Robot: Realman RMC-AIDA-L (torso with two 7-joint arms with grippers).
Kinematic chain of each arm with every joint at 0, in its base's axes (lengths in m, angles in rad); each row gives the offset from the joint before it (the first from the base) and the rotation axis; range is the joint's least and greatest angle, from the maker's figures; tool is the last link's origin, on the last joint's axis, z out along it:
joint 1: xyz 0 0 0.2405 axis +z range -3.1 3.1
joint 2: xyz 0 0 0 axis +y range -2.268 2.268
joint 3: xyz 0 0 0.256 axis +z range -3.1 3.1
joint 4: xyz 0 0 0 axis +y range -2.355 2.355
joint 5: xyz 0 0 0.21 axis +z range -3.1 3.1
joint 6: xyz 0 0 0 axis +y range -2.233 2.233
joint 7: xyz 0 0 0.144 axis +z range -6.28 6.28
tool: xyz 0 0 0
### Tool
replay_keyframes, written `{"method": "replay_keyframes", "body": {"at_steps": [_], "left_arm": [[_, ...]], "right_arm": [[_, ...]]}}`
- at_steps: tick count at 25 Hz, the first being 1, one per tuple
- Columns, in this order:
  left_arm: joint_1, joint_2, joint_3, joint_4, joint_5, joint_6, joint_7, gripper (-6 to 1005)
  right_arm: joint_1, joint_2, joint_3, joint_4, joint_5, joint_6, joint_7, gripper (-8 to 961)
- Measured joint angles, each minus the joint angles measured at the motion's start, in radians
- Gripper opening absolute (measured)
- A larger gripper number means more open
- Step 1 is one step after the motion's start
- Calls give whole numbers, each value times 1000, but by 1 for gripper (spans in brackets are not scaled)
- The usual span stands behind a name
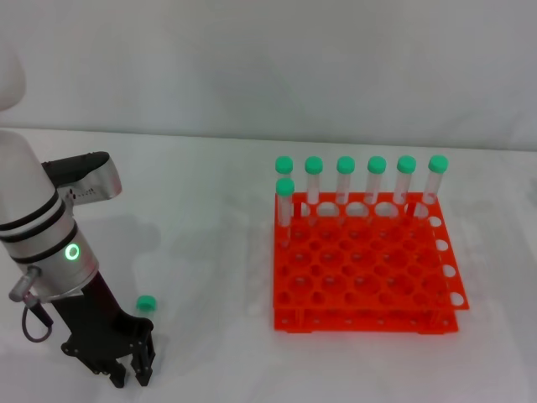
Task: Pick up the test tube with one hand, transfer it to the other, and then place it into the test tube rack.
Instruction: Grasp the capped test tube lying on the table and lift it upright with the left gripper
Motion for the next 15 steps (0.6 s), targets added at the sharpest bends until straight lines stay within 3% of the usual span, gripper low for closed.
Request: {"method": "replay_keyframes", "body": {"at_steps": [15], "left_arm": [[11,5,25,3,13,0,-2,338]], "right_arm": [[0,3,-1,2,0,-1,2,869]]}}
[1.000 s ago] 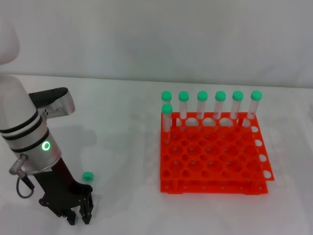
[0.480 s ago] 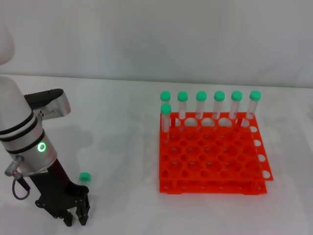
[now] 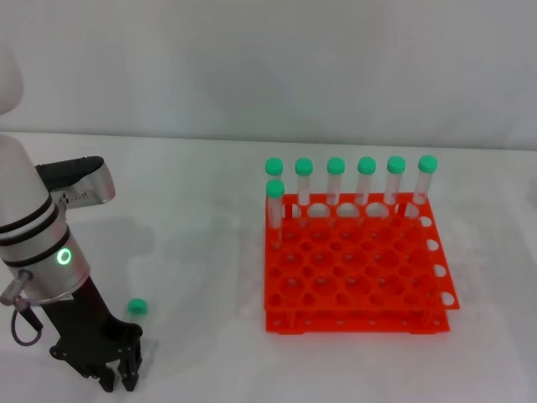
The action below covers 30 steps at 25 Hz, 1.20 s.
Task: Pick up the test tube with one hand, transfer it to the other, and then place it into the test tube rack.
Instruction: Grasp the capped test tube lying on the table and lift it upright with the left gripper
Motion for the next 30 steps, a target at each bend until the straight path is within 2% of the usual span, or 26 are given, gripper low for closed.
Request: {"method": "replay_keyframes", "body": {"at_steps": [4,10,19,26,30], "left_arm": [[-1,0,1,3,3,-7,0,338],[-4,0,1,9,6,-27,4,196],[-6,-5,-4,87,16,-82,16,195],[-7,-28,-9,206,1,-175,53,195],[-2,-48,-10,269,-23,-299,107,195]], "right_arm": [[0,0,-2,-1,0,0,0,869],[0,0,-1,-1,0,1,0,869],[0,0,-1,-1,0,1,-1,869],[-3,0,2,1,0,1,-1,869],[-3,0,0,1,0,1,-1,869]]}}
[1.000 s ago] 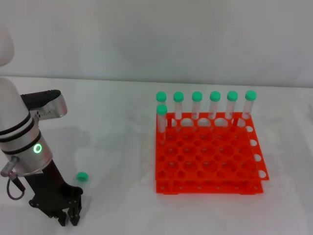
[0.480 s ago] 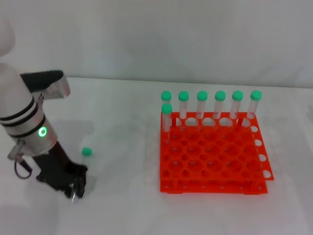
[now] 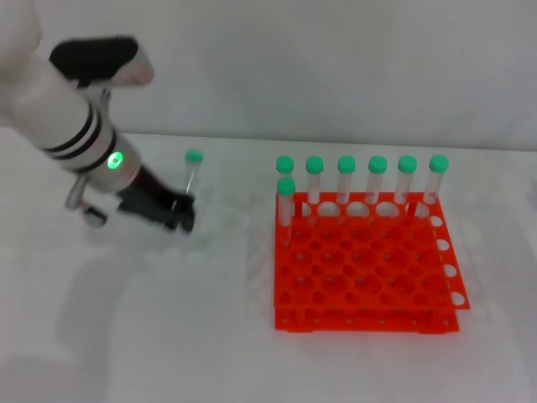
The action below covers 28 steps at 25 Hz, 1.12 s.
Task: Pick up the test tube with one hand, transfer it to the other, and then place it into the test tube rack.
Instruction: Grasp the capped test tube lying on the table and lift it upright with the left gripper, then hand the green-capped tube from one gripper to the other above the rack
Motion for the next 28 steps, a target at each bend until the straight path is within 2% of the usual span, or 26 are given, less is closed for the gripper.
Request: {"method": "replay_keyframes", "body": {"at_steps": [6,10,13,16,20,21,26,28], "left_arm": [[22,-37,-1,22,-105,-259,155,195],[66,-71,-1,32,-258,-427,334,195],[126,-107,-2,53,-466,-562,532,195],[182,-128,-1,71,-691,-609,740,195],[258,-133,8,70,-1047,-573,1064,195],[273,-134,8,69,-1101,-555,1109,195],[375,-134,6,20,-1449,-310,1426,195],[402,-125,2,-15,-1523,-192,1470,195]], "right_arm": [[-10,0,3,-4,0,0,1,869],[-15,-1,3,-6,0,0,3,869],[-17,-2,3,-7,0,0,4,869],[-17,-3,4,-8,0,-1,5,868],[-14,-3,5,-10,0,-1,5,868],[-14,-3,5,-10,0,-1,5,868],[-14,-3,3,-14,0,-1,6,868],[-15,-4,-2,-22,-3,-2,7,868]]}}
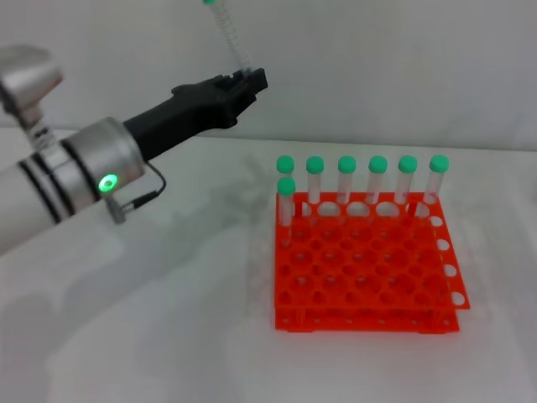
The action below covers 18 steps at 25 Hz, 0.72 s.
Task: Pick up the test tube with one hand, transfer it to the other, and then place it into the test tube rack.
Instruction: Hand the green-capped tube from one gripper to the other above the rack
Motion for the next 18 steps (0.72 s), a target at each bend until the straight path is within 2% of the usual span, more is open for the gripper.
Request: {"method": "replay_keyframes", "body": {"at_steps": [3,7,10,14,17,18], "left_arm": [[41,16,-3,-23,-13,150,8,195],[104,40,-3,-24,21,338,8,195],[148,55,-2,-25,71,400,0,195],[181,72,-8,-31,173,389,-18,195],[176,78,-48,-56,259,333,-41,195],[173,76,-58,-56,278,329,-42,195]], "right_arm": [[-4,-4,-20,-17,-7,-2,28,868],[-7,-20,-101,-39,-9,-14,131,868],[-9,-37,-165,-61,-9,-35,210,868],[-13,-89,-302,-91,-33,-89,365,866],[1,-141,-353,-116,-154,-108,534,862],[6,-152,-355,-120,-197,-119,578,861]]}}
